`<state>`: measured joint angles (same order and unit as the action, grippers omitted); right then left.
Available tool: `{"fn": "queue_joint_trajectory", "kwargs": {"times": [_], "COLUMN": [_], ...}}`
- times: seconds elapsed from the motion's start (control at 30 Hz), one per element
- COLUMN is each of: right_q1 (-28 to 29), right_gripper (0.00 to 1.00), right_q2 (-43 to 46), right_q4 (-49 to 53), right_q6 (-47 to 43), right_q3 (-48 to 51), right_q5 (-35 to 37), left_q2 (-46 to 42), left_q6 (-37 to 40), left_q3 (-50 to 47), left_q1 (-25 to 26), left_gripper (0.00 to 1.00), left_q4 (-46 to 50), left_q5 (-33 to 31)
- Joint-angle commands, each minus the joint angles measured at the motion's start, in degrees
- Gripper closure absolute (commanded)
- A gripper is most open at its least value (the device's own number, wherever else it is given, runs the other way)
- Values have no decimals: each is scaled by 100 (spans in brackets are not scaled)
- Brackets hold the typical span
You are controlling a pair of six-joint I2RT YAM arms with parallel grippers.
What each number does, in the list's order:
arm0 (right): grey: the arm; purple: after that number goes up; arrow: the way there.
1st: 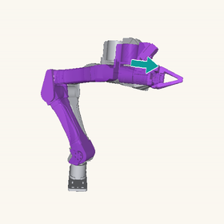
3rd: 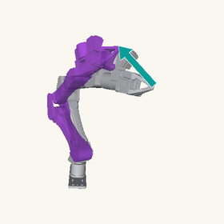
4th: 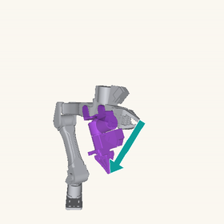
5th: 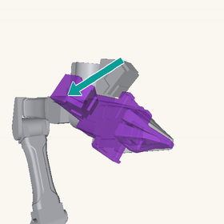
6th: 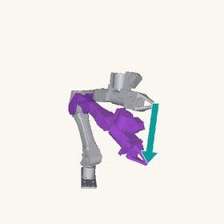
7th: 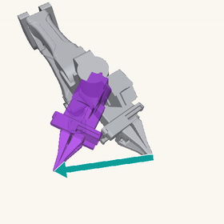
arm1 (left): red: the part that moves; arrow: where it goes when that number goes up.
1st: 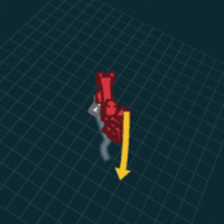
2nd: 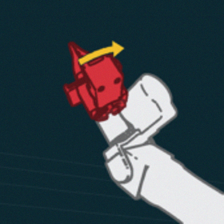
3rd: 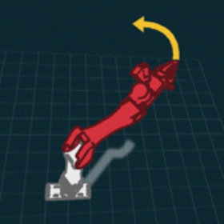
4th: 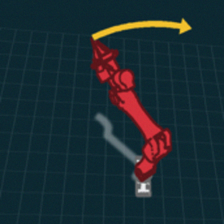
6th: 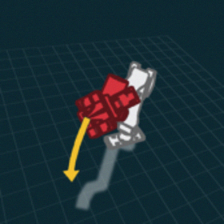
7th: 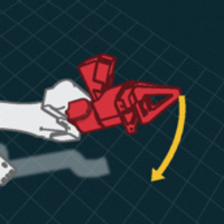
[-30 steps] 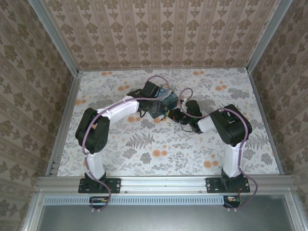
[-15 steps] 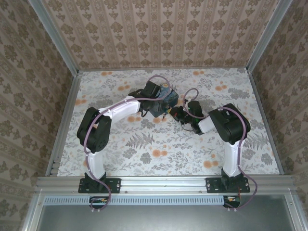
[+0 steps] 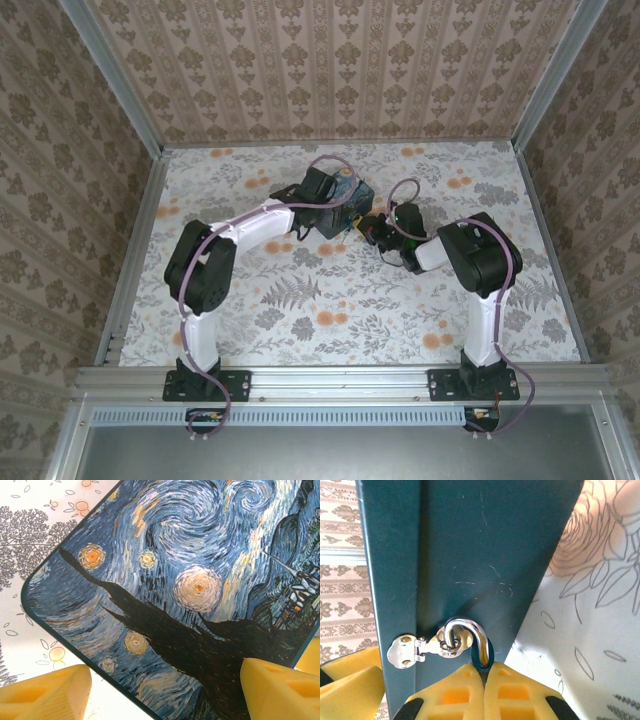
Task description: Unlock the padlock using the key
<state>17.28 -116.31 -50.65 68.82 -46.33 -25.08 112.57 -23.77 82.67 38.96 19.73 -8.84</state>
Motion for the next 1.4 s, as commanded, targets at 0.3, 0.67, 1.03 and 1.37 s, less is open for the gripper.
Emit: {"fn": "queue_joint_trajectory", "kwargs": {"times": [0.3,0.67,1.03,1.37], "right_q1": [-387,-502,-627,-610], "right_gripper": [100,100,100,100], "right_q2": [-538,-313,-411,-145], "right_q4": [-941,-436,1993,4408], "right_q6": [1069,164,-1194,-2826], "right_q3": [-153,-770,-1964,-2820], "right_q5": [548,294,-155,416], "left_q2": [712,872,1046,1138], "left_q6": [134,155,172,184], "left_q3": [-291,-218,-125,-49], "left_q1": [-29,-21,3,6], "left_gripper": [23,24,25,25], "left_q4": [1296,1341,1439,1493], "left_q5": [-100,-21,40,74]}}
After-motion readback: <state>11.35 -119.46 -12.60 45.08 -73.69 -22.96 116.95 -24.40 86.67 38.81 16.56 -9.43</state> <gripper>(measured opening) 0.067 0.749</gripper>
